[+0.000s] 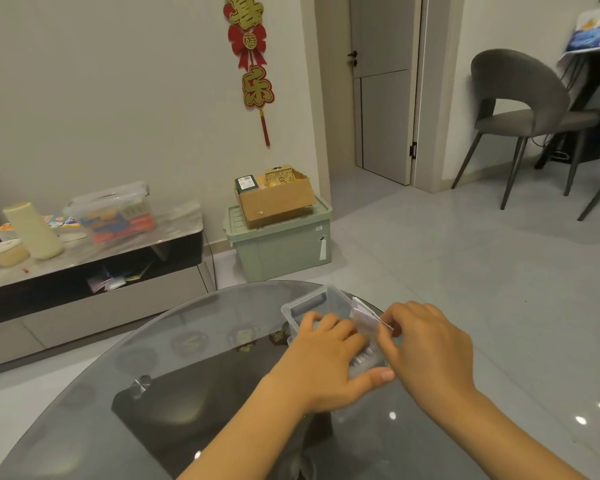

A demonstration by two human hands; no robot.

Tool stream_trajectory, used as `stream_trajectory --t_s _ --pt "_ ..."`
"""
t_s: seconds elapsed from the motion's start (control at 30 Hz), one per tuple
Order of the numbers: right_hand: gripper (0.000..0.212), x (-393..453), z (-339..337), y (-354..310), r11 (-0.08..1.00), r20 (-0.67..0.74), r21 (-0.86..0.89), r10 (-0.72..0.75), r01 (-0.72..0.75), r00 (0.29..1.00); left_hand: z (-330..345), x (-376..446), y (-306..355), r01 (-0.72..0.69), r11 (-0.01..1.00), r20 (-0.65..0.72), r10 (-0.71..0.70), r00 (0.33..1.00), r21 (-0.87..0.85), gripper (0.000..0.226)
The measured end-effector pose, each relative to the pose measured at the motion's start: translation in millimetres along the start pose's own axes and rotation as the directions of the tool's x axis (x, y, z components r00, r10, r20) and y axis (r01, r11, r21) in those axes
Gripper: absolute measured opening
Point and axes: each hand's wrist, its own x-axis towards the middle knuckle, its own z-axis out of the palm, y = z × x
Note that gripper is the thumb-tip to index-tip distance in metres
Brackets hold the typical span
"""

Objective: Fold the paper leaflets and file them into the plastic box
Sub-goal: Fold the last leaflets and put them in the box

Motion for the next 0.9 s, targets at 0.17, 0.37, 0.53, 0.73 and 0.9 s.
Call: stream_trajectory --t_s 0.17,0.37,0.53,0.73,0.9 --pt "0.03 -0.8 9.5 2.7 0.992 -0.072 -0.003 -0.122 0.122 0.99 3.4 -3.5 -2.7 0.009 1.0 -0.045 -0.009 0.999 0.002 0.091" --pt "0.033 3.8 20.9 3.7 0.985 -0.071 0.051 -0.161 0.164 0.984 4.0 -5.5 -3.3 0.044 0.999 -0.033 -0.044 0.998 0.014 0.077" --pt "0.033 8.9 26.6 1.7 0.987 -0.046 0.058 -0.149 0.152 0.988 5.5 -6.3 -2.6 0.067 0.998 -0.056 -0.068 0.996 -0.003 0.07" --pt "0.031 4.5 23.5 -1.2 0.981 -0.075 0.157 -0.104 0.115 0.992 2.9 -8.7 -1.3 0.064 0.997 -0.06 -0.066 0.996 -0.03 0.064" --pt "0.034 4.1 19.6 -1.9 0.98 -0.042 0.139 -0.136 0.14 0.99 4.5 -6.8 -3.2 0.05 0.999 -0.036 -0.049 0.998 0.021 0.076"
